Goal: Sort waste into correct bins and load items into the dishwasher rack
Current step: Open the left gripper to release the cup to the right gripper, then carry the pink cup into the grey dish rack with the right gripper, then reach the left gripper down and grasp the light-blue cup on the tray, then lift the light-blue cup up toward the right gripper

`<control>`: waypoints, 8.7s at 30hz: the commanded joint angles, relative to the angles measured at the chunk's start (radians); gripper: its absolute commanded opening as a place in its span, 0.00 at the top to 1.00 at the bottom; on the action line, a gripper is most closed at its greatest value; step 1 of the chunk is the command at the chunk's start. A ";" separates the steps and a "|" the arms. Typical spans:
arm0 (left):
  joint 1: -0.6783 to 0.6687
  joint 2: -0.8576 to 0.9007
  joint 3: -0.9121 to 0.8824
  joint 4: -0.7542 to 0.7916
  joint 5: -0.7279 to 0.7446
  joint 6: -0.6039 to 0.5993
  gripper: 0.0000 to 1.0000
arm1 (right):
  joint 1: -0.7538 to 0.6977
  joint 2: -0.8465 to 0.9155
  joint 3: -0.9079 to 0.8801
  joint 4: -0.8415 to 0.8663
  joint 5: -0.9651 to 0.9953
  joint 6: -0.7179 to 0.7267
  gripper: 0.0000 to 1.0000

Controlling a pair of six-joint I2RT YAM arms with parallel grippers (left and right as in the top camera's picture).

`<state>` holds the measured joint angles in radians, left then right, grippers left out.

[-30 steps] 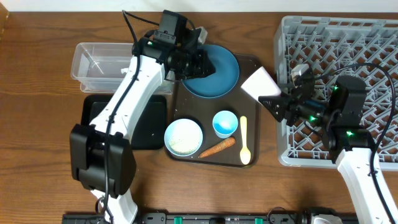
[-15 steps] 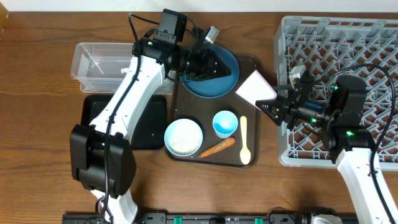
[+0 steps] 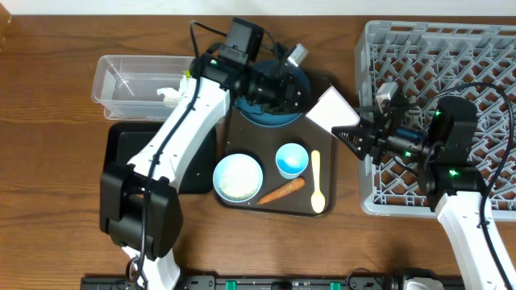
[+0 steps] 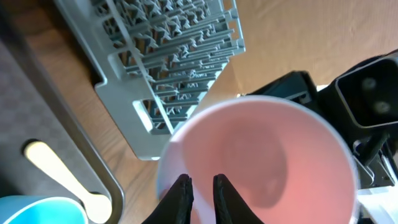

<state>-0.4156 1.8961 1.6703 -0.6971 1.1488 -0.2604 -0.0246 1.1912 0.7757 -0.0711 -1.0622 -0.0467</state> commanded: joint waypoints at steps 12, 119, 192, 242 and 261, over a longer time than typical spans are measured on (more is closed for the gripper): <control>-0.010 -0.026 -0.011 0.002 0.006 0.024 0.85 | 0.013 0.004 0.013 0.137 -0.023 0.085 0.72; 0.166 -0.164 -0.010 -0.332 -1.187 0.042 0.67 | -0.784 0.726 0.962 -1.057 1.159 0.233 0.98; -0.219 -0.081 -0.338 -0.101 -0.976 0.038 0.54 | -0.047 0.573 0.944 -1.153 0.827 -0.033 0.14; 0.294 -0.180 -0.240 0.403 0.004 -0.301 0.94 | -0.090 0.588 0.944 -1.066 0.181 -0.348 0.01; 0.230 -0.112 -0.240 0.837 0.362 -0.512 0.94 | 0.099 0.590 0.936 -1.088 -0.385 -1.016 0.01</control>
<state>-0.1829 1.7824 1.4208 0.1345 1.4502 -0.7452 0.0593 1.7721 1.7172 -1.1580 -1.3201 -0.9279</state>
